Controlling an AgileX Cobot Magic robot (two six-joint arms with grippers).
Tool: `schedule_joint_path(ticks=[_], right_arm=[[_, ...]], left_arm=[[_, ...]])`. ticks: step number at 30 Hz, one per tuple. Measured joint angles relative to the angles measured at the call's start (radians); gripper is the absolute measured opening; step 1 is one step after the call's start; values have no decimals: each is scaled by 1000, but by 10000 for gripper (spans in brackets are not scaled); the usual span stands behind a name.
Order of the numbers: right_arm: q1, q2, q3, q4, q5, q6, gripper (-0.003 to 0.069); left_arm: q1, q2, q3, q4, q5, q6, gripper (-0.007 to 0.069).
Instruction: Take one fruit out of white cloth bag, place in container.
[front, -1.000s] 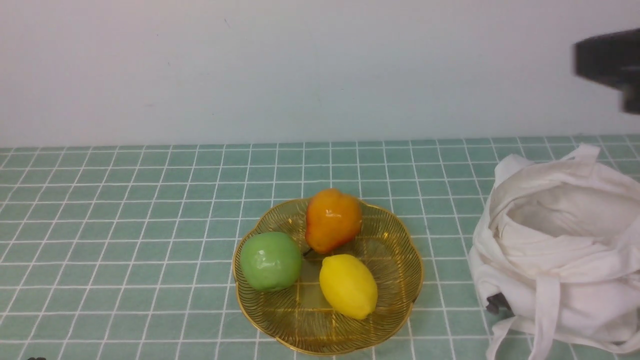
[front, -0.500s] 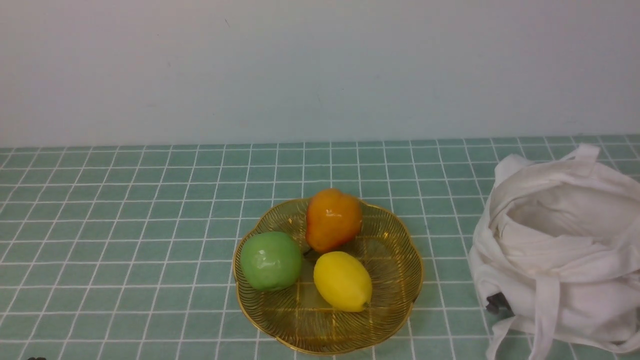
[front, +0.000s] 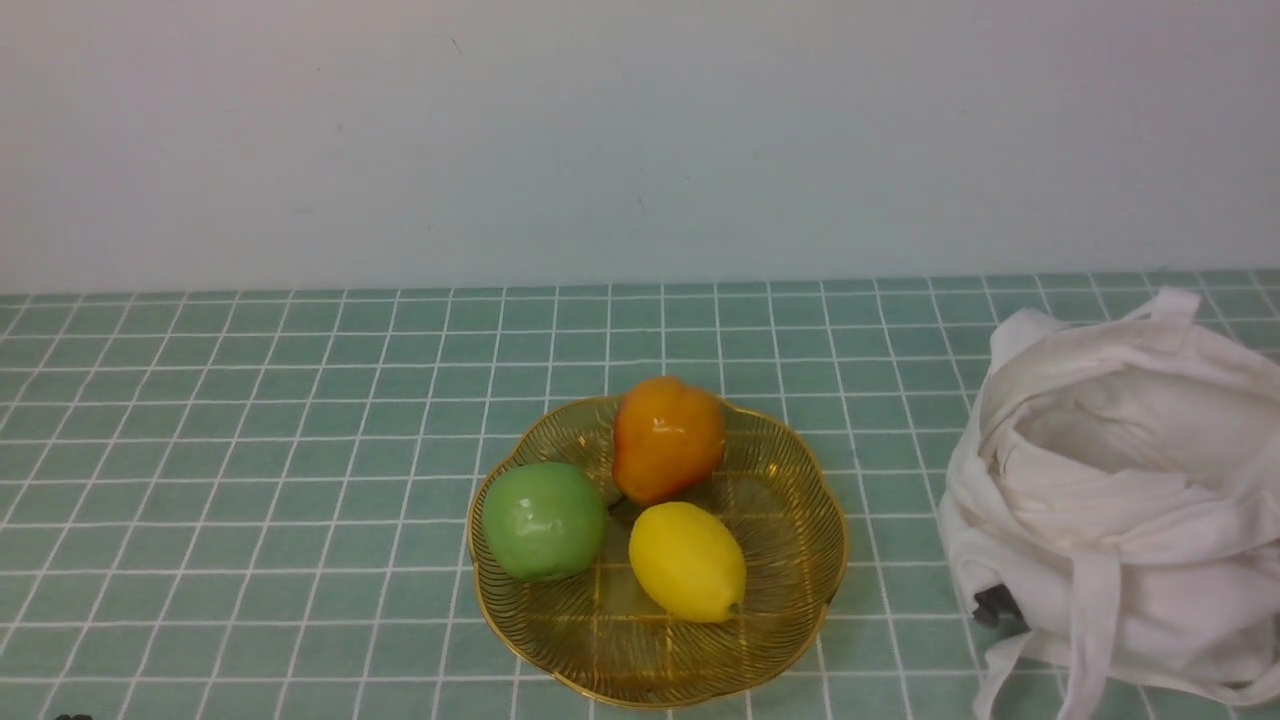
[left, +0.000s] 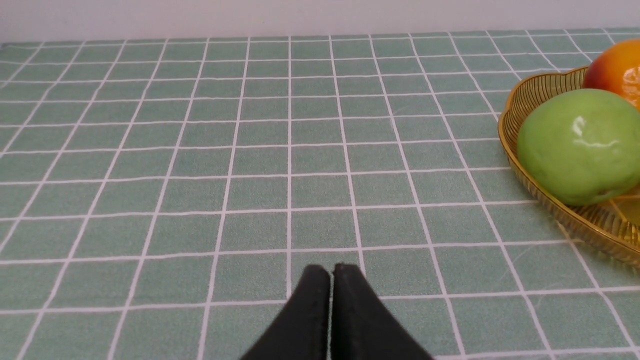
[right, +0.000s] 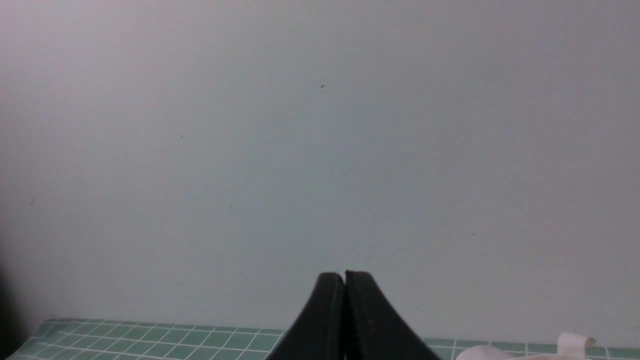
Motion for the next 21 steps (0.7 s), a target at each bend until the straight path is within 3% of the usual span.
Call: schedule_joint_path(ticks=[9, 16, 21], right_arm=[[0, 0, 7, 2, -22, -39, -14], [0, 0, 10, 293, -42, -417, -14], [0, 0, 28, 338, -60, -493, -14]], left_arm=[[0, 0, 0, 0, 0, 0, -8], [0, 0, 0, 0, 0, 0, -8], [0, 0, 0, 0, 0, 0, -8]])
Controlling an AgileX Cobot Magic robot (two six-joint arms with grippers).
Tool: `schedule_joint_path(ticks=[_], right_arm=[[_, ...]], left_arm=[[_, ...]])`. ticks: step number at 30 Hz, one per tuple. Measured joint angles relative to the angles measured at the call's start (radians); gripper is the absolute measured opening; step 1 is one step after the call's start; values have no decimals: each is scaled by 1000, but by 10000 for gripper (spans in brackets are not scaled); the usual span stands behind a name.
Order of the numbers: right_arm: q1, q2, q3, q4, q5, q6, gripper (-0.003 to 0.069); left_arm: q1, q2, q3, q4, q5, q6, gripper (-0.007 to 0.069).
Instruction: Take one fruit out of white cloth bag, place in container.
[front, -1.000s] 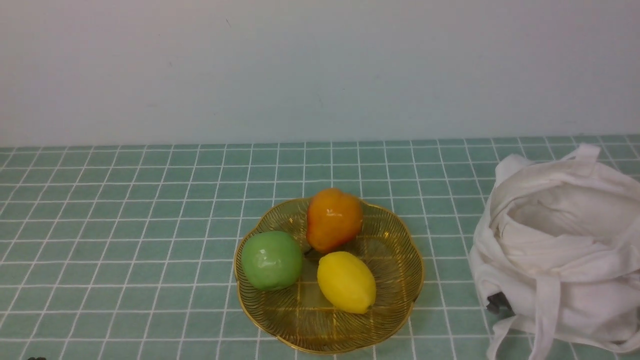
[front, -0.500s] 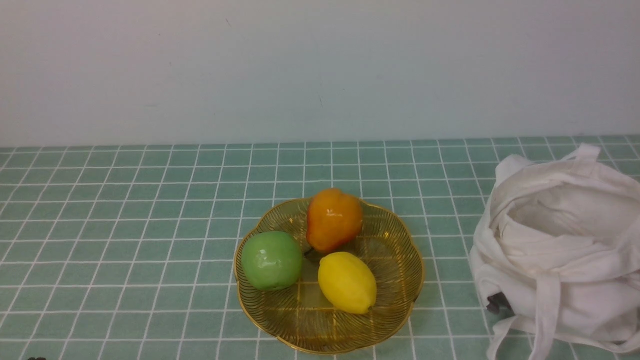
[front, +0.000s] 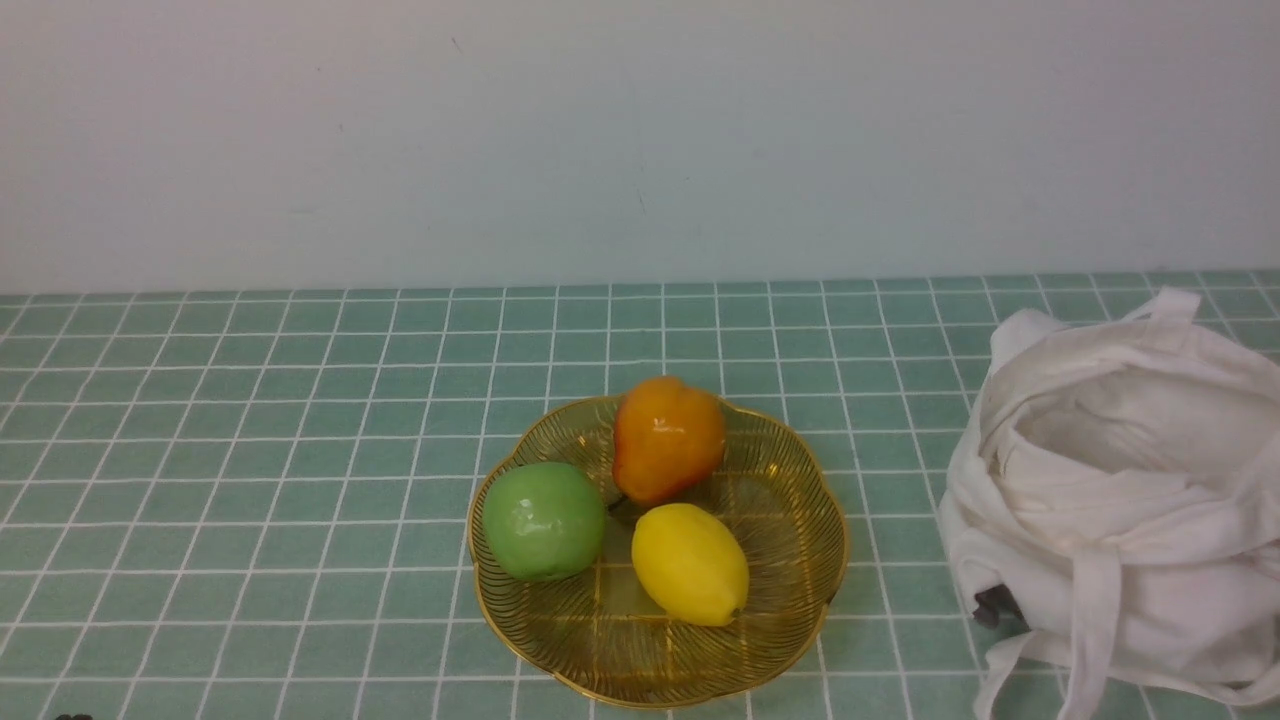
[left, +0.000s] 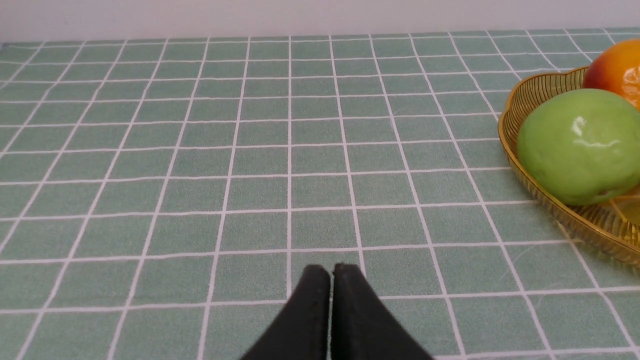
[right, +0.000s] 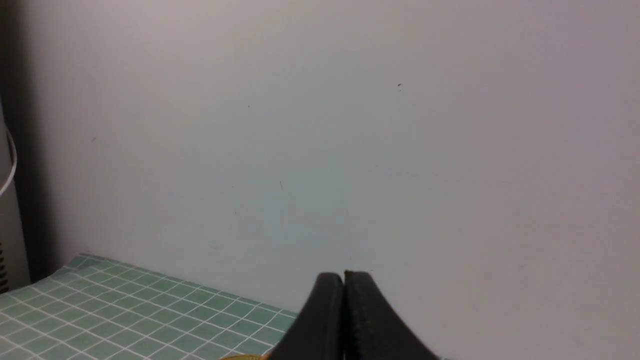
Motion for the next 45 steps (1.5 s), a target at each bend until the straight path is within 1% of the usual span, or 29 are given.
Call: schedule_joint_path(ticks=[2, 4, 8, 9, 10, 14, 16, 21, 45], right_arm=[[-11, -9, 31, 2, -6, -8, -14], [-46, -14, 61, 2, -12, -10, -14], [-268, -15, 210, -23, -26, -23, -14], [-277, -15, 226, -29, -26, -23, -14], [-367, -15, 303, -48, -26, -23, -14], [-481, -15, 441, -58, -28, -16, -14], [-512, -14, 457, -58, -44, -4, -14], [-525, -14, 459, -57, -58, 2, -14], [-525, -14, 459, -57, -59, 3, -14]], left_arm=[[0, 0, 0, 0, 0, 0, -8], [0, 0, 0, 0, 0, 0, -8], [0, 0, 0, 0, 0, 0, -8], [0, 0, 0, 0, 0, 0, -8], [0, 0, 0, 0, 0, 0, -8], [0, 0, 0, 0, 0, 0, -8], [0, 0, 0, 0, 0, 0, -8], [0, 0, 0, 0, 0, 0, -8], [0, 0, 0, 0, 0, 0, -8]])
